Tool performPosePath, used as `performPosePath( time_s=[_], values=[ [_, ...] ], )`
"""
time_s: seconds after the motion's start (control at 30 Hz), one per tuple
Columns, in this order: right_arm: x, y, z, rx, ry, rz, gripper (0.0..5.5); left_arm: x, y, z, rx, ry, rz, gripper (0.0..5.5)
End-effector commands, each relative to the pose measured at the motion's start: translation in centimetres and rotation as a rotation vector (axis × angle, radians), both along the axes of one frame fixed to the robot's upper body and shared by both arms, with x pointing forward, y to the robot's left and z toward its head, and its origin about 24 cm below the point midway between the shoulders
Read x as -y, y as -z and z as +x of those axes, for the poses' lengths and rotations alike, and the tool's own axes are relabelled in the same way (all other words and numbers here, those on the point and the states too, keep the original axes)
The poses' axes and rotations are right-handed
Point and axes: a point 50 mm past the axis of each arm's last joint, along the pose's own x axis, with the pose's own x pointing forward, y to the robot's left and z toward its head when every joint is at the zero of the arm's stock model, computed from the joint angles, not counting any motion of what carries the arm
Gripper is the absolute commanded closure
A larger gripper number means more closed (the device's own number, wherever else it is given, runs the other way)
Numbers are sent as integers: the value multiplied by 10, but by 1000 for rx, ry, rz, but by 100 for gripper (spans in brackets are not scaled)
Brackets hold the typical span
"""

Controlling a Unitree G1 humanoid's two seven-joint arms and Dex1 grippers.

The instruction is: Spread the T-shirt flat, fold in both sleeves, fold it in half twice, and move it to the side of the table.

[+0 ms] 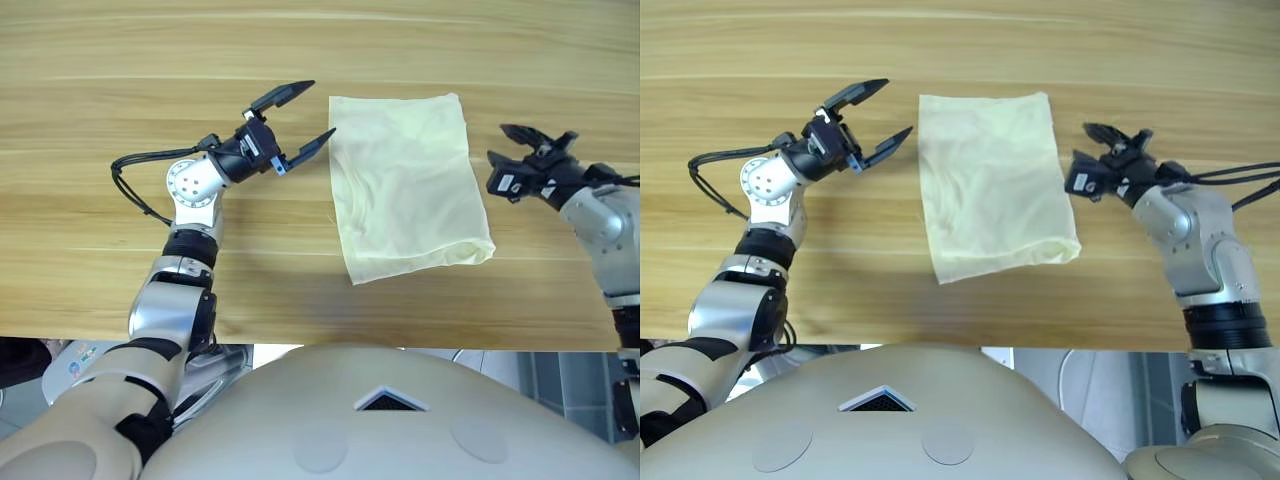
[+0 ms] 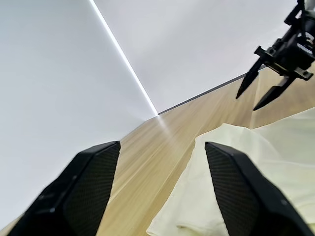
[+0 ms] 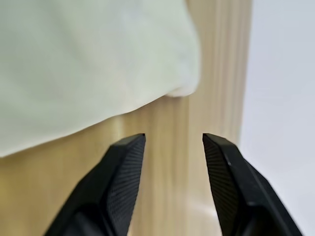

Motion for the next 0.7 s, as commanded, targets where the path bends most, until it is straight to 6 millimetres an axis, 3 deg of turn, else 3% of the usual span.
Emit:
performPosePath(
  time_s=[0.03,0.23,0.47,0.7],
  values=[
    [3,9,-6,-54,3,-1,335,2,-1,1,5,8,13,231],
    [-24,31,-8,-117,-84,43,335,3,-3,3,8,12,14,231],
    [-57,11,-61,-292,-378,208,335,1,-3,3,10,9,16,231],
    [-57,-3,-75,-328,-424,259,335,-2,-4,3,10,8,23,231]
  ],
)
